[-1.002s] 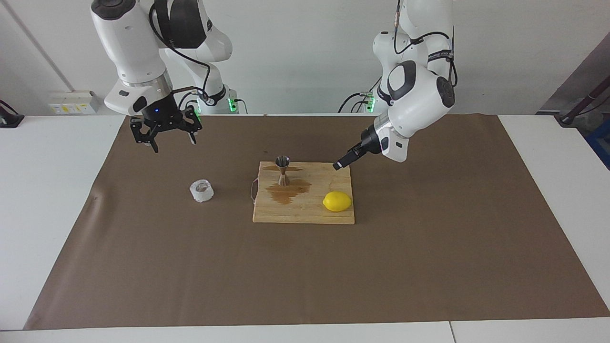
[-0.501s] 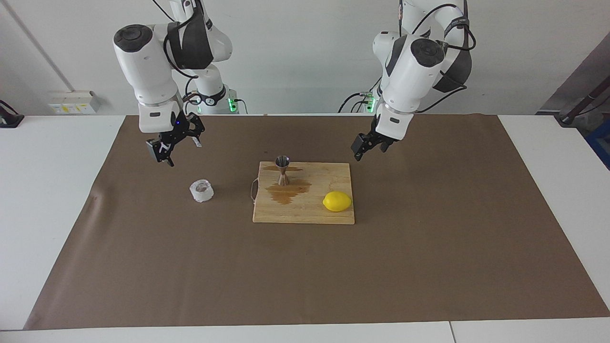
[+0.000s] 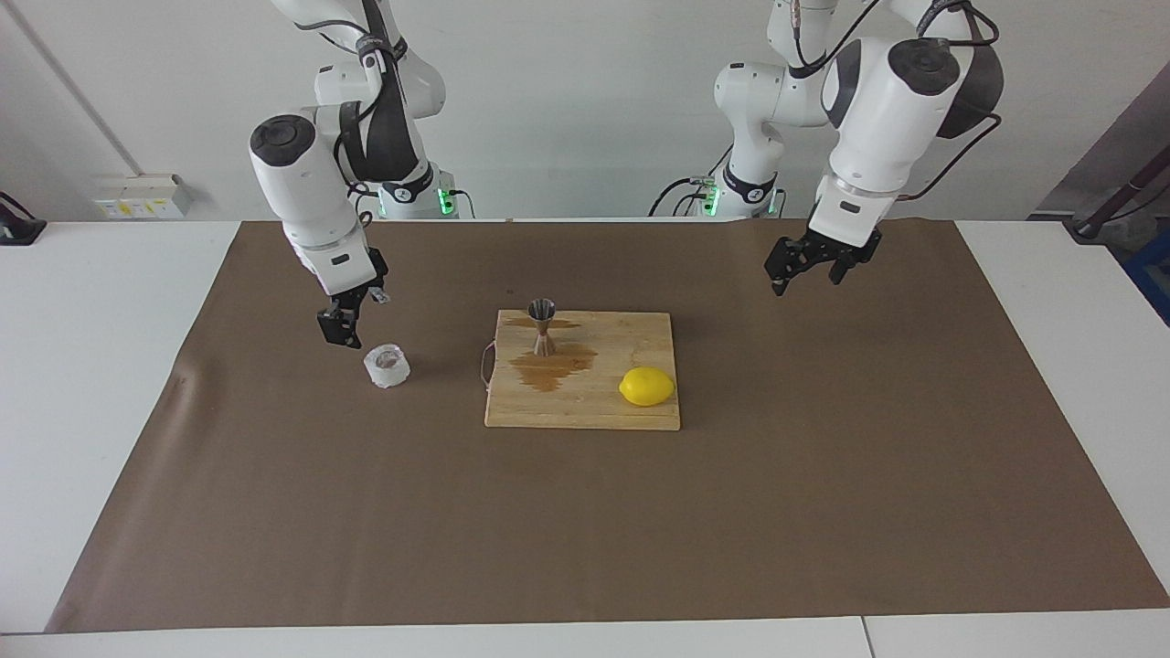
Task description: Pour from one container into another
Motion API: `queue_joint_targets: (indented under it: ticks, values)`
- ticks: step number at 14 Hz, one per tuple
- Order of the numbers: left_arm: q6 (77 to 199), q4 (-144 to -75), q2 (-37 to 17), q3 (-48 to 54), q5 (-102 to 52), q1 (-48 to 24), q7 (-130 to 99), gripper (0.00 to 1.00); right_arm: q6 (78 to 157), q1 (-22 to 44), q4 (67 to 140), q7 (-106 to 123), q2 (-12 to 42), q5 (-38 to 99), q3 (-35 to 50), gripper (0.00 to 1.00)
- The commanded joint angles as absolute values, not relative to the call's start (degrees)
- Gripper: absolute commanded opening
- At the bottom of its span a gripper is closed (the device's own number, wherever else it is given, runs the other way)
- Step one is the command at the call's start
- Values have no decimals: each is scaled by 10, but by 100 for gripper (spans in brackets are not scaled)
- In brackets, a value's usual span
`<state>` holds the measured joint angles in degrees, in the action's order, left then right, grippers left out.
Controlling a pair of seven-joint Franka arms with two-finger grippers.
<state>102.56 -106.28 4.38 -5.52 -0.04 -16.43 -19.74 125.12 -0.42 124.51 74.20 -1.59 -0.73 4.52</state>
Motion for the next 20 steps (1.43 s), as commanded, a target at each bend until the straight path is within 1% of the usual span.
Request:
queue_joint_targets:
  ticks: [1, 3, 4, 7, 10, 12, 14, 16, 18, 19, 20]
  values:
    - [980, -1046, 54, -43, 8, -118, -151, 100, 1304, -23, 1266, 818, 3, 9, 49, 100]
    - [976, -1043, 61, -40, 8, -92, -135, 100, 1345, -23, 1266, 886, 37, 38, 49, 100]
    - [969, -1043, 62, -40, 8, -83, -134, 100, 1348, -22, 1270, 906, 46, 65, 48, 100]
    - [967, -1042, 63, 11, 4, -23, -108, 100, 1357, -22, 1295, 924, 53, 79, 49, 100]
    - [912, -999, 69, 20, 1, -34, -113, 100, 1368, -22, 1316, 925, 47, 80, 48, 100]
    - [911, -1000, 69, 20, -4, -34, -111, 100, 1382, -22, 1316, 926, 50, 80, 48, 100]
    - [917, -1004, 70, 23, -3, -35, -111, 100, 1401, -32, 1316, 959, 68, 91, 49, 100]
    - [915, -1004, 70, 22, -3, -34, -112, 100, 1402, -34, 1316, 984, 69, 127, 48, 100]
    - [918, -1003, 70, 21, -3, -27, -113, 100, 1402, -35, 1316, 989, 69, 134, 49, 100]
    - [914, -1004, 70, 18, -3, -26, -113, 100, 1402, -35, 1316, 989, 69, 134, 48, 95]
    - [908, -1005, 72, 18, -3, -26, -113, 100, 1401, -35, 1316, 989, 69, 140, 49, 80]
